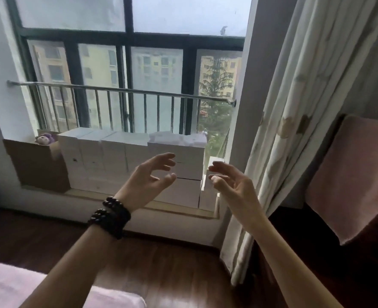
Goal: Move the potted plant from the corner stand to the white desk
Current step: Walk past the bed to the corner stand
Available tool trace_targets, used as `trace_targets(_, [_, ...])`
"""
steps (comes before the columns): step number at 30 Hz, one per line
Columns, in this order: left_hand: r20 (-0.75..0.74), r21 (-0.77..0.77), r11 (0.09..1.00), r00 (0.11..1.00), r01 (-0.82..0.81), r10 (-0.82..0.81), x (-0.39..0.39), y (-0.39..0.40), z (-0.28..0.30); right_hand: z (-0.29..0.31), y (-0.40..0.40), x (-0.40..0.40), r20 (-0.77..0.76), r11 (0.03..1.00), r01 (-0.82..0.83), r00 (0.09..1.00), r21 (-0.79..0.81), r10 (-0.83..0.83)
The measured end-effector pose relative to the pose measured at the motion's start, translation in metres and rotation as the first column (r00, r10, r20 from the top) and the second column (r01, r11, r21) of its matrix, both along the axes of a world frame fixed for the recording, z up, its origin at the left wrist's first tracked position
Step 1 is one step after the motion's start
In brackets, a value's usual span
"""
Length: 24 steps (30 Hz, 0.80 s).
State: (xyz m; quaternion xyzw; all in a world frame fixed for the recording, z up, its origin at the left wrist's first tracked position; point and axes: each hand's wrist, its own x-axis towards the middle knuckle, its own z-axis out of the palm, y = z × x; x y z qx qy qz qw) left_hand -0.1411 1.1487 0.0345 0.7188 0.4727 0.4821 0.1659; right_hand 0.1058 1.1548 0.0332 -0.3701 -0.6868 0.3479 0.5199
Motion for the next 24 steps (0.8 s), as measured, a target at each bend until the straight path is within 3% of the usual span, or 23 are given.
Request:
trace_targets(7, [-0.022, 0.004, 0.999, 0.999, -0.04, 0.04, -0.052, 0.161, 0.022, 0.018, 0.181, -0.057, -0.001, 0.999, -0.045, 0.999, 0.03, 0.045])
trace_targets(16, [-0.039, -0.033, 0.941, 0.941, -0.337, 0.336, -0.18, 0.322, -0.003, 0.002, 0.411, -0.205, -0.032, 0.935, -0.351, 0.935, 0.061, 0.353])
trace_targets(24, [0.034, -0.129, 0.742, 0.745, -0.658, 0.666, -0.303, 0.405, 0.002, -0.004, 0.566, -0.406, -0.093, 0.752, -0.659, 0.749, -0.009, 0.656])
